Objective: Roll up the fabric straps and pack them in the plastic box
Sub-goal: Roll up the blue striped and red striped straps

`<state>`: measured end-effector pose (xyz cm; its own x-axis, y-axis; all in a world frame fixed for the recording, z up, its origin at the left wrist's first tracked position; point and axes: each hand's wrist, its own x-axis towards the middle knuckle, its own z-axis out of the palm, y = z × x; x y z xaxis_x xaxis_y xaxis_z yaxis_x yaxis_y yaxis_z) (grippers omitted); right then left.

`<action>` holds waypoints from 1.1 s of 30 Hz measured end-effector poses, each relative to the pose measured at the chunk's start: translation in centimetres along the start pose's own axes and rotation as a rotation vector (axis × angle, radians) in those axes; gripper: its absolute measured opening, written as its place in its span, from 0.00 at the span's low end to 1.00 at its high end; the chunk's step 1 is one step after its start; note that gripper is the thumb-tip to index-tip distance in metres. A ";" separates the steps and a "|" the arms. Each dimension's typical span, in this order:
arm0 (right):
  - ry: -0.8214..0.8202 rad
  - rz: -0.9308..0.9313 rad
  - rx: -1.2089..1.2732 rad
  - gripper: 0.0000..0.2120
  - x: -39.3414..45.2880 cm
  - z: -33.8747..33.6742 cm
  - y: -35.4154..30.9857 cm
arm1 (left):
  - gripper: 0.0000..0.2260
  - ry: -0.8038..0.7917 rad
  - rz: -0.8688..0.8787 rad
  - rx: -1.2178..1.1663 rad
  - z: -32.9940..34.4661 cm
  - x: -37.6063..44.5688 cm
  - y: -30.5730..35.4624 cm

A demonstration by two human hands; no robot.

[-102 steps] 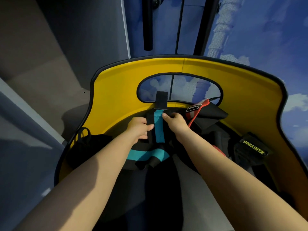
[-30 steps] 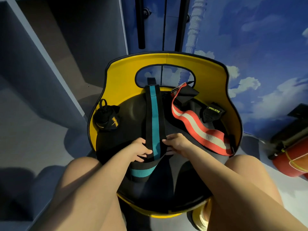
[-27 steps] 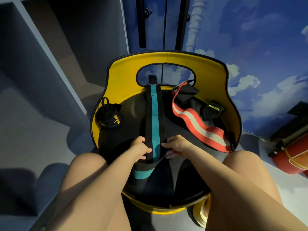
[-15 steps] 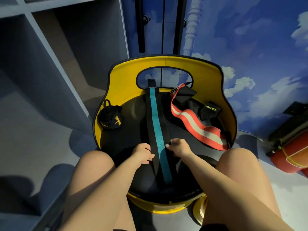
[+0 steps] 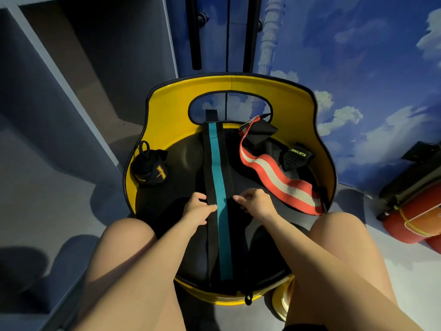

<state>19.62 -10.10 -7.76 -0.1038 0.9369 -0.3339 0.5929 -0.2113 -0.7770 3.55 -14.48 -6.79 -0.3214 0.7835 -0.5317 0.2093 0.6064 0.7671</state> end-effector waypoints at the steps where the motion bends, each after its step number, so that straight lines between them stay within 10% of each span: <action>1: 0.034 -0.020 -0.006 0.13 0.4 -0.5 -0.2 | 0.22 0.015 0.018 0.016 0.0 0.2 0.3; 13: 0.273 -0.098 -0.104 0.08 6.4 -6.7 -3.0 | 0.16 0.192 0.254 0.623 1.4 4.5 5.9; 33: 0.188 -0.058 0.167 0.17 21.1 -7.4 -5.3 | 0.24 0.154 0.542 0.593 9.3 16.6 19.6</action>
<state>20.20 12.89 -6.75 0.0253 0.9809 -0.1931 0.4485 -0.1838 -0.8747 10.88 11.66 -3.88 -0.1493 0.9874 -0.0531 0.8120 0.1531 0.5632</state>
